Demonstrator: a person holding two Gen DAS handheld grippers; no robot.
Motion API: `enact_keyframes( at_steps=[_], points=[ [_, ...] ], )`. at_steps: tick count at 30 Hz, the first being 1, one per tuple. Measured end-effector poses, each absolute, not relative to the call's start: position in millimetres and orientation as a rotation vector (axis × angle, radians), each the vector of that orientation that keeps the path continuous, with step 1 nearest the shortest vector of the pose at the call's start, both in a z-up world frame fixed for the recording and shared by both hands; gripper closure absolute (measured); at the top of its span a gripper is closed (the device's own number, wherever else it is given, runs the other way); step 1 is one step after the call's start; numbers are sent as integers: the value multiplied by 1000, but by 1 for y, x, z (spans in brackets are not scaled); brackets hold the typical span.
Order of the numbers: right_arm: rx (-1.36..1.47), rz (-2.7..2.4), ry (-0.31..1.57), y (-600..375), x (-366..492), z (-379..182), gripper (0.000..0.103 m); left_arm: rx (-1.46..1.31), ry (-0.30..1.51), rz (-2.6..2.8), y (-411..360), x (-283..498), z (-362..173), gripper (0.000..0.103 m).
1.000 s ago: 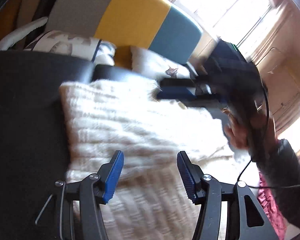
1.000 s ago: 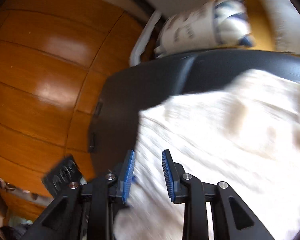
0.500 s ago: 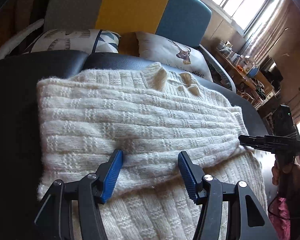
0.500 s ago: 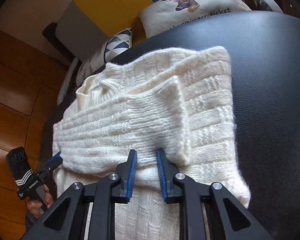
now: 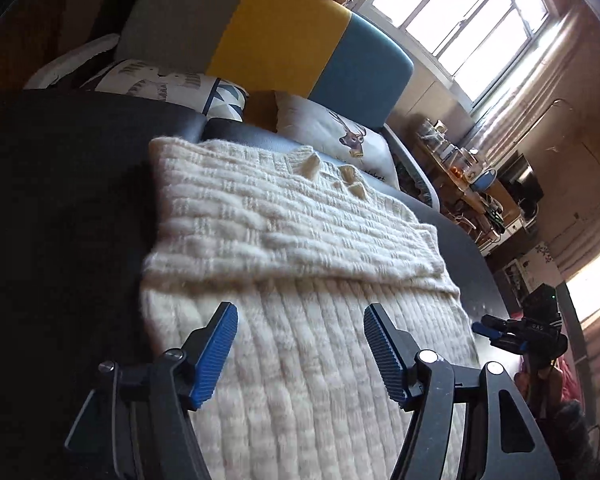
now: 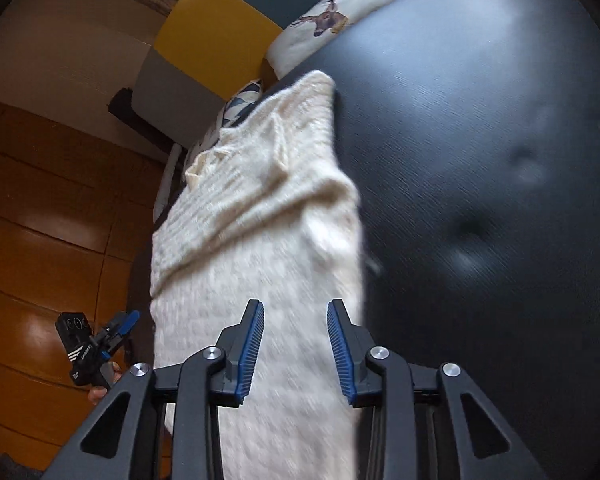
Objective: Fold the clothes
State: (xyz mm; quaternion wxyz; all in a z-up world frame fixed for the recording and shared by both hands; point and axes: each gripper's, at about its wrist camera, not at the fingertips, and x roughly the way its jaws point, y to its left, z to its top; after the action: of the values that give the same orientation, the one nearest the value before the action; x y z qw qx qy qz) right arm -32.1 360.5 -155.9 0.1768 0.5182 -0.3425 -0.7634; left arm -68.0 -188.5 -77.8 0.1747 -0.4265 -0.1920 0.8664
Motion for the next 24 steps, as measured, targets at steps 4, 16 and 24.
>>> enact_keyframes(
  at_steps=[4, 16, 24],
  points=[
    [1556, -2061, -1008, 384, 28, -172, 69, -1238, -534, 2416, -198, -16, -81, 33],
    [1442, -1839, -1033, 345, 47, -190, 69, -1375, -592, 2346, -208, 80, -114, 32],
    [1453, -1820, -961, 324, 36, -187, 69, -1344, -640, 2372, -211, 89, -119, 31]
  ],
)
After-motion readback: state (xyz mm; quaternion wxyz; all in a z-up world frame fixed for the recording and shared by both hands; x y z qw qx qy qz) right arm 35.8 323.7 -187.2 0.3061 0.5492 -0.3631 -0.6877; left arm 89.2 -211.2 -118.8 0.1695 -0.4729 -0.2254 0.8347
